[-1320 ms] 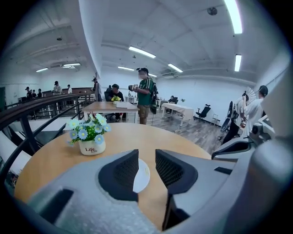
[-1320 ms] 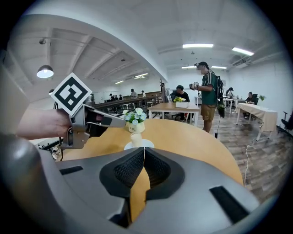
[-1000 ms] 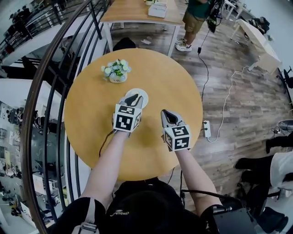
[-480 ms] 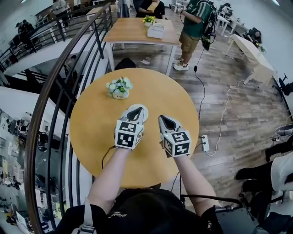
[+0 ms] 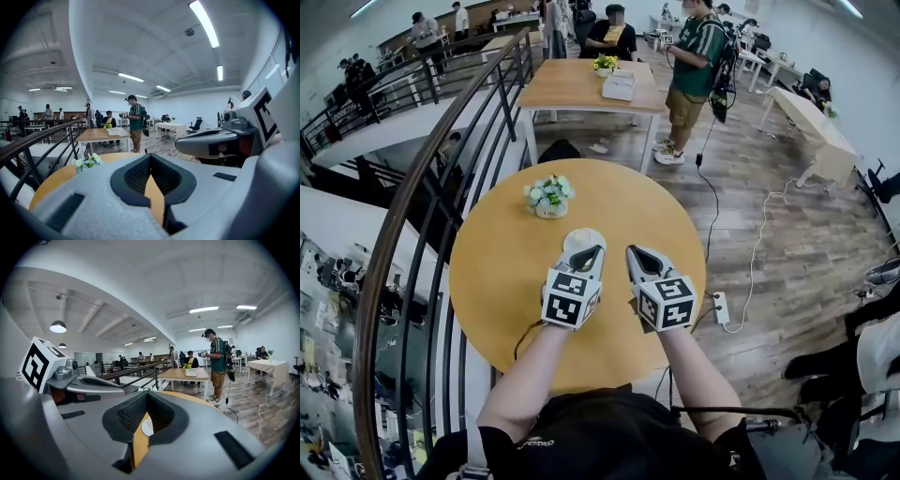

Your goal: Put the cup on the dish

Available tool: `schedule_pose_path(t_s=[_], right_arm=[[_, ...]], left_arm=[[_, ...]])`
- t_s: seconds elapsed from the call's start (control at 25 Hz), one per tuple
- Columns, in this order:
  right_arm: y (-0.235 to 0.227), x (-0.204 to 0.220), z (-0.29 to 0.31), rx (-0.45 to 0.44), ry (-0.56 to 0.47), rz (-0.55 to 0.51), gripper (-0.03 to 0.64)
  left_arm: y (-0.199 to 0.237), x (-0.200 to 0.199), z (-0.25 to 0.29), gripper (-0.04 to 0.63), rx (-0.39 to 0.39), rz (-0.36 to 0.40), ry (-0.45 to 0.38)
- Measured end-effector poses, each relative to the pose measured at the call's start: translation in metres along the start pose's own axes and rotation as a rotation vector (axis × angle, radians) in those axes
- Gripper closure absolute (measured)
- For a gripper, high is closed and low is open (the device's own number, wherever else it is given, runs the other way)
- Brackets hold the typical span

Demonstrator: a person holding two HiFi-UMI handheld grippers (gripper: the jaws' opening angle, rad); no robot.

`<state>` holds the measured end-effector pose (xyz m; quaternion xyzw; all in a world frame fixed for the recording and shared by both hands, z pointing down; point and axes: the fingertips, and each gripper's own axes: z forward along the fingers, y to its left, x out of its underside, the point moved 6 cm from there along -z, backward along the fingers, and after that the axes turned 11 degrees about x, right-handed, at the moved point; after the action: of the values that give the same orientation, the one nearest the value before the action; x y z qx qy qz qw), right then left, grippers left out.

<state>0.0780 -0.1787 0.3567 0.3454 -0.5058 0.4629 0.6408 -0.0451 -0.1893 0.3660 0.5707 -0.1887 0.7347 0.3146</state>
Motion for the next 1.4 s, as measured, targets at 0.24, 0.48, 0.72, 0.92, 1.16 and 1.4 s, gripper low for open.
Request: schedule_pose_path(t_s=[0.24, 0.48, 0.72, 0.92, 1.16, 1.4], right_arm=[[0.006, 0.006, -0.004, -0.015, 0.017, -0.018, 0.614], [0.005, 0.008, -0.002, -0.025, 0.027, -0.026, 0.614], [0.006, 0.008, -0.002, -0.036, 0.030, -0.032, 0.614], [0.008, 0.011, -0.001, -0.042, 0.035, -0.038, 0.614], [0.011, 0.016, 0.000, -0.050, 0.053, -0.040, 0.614], [0.013, 0.017, 0.001, -0.060, 0.062, -0.046, 0.614]], left_arm=[[-0.002, 0.006, -0.003, 0.589, 0.006, -0.001, 0.005], [0.000, 0.006, 0.000, 0.589, 0.004, -0.005, 0.005], [-0.002, 0.006, 0.002, 0.589, 0.008, -0.005, 0.007], [0.000, 0.009, 0.001, 0.589, 0.006, -0.007, 0.011], [0.000, 0.013, 0.001, 0.589, 0.005, -0.007, 0.018], [-0.002, 0.013, 0.002, 0.589, 0.008, -0.001, 0.024]])
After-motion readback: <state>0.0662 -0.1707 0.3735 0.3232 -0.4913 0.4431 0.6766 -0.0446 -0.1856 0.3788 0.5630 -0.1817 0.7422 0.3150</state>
